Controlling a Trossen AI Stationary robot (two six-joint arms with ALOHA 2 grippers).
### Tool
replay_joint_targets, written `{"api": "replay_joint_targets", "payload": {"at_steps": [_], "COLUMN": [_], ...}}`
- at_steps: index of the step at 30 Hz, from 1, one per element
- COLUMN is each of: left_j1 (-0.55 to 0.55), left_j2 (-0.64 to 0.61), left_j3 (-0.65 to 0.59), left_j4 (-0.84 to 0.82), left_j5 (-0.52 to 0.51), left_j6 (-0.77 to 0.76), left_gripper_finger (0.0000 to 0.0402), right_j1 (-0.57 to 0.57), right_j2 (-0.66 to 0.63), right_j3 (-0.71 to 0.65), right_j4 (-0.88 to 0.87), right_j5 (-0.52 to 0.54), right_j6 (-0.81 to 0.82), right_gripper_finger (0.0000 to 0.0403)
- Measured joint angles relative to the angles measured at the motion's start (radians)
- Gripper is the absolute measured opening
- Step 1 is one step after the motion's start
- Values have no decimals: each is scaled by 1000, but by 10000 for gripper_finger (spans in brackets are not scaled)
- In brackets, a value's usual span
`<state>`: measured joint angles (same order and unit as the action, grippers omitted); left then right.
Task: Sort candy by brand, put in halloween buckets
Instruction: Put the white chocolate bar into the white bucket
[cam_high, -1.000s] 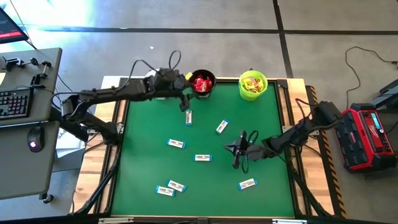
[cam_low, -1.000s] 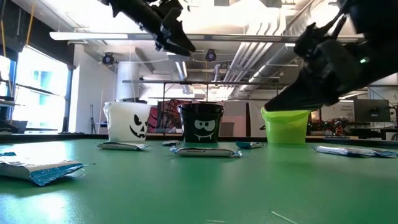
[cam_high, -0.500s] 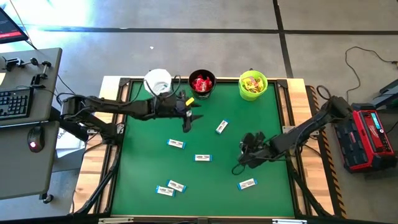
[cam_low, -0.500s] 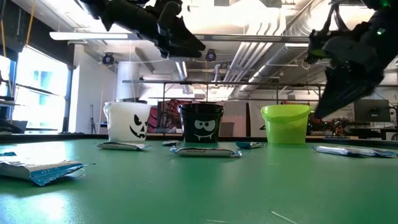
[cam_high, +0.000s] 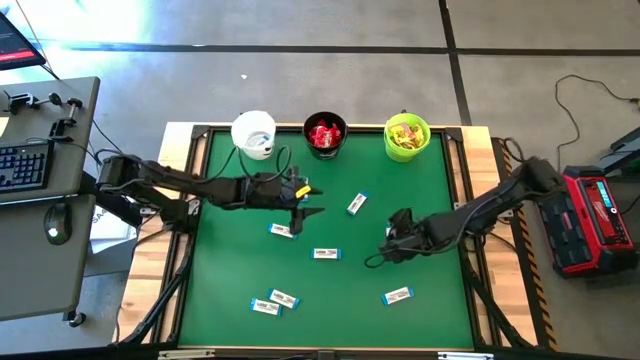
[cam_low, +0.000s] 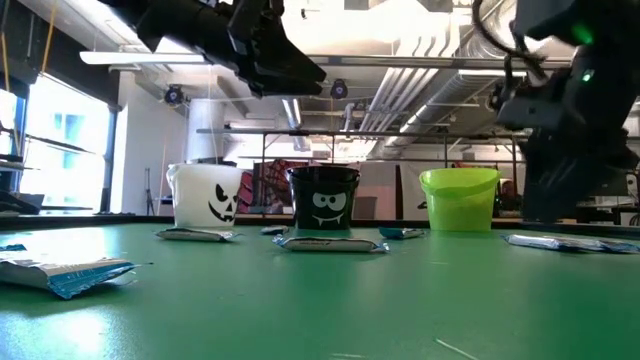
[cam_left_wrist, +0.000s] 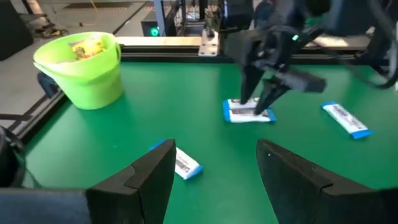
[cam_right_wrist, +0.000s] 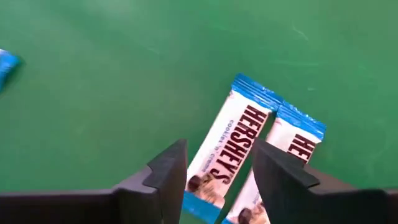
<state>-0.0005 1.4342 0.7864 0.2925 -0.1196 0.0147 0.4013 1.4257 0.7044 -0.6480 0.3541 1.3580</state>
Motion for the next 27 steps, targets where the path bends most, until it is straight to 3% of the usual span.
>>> {"api": "replay_joint_targets", "payload": {"at_steps": [19, 27], "left_j1": [-27, -34], "left_j2": [0, 0], "left_j3": [-19, -19], "left_j4": [12, 12], "left_j5": [-40, -40], "left_j6": [-79, -118], "left_gripper_finger": [215, 215], "right_j1": [-51, -53], "right_j2": [110, 113], "right_j3": [3, 21], "right_j4": [33, 26], "right_j5": [-39, -28], "right_j6": [7, -61], "right_gripper_finger": [165, 104]}}
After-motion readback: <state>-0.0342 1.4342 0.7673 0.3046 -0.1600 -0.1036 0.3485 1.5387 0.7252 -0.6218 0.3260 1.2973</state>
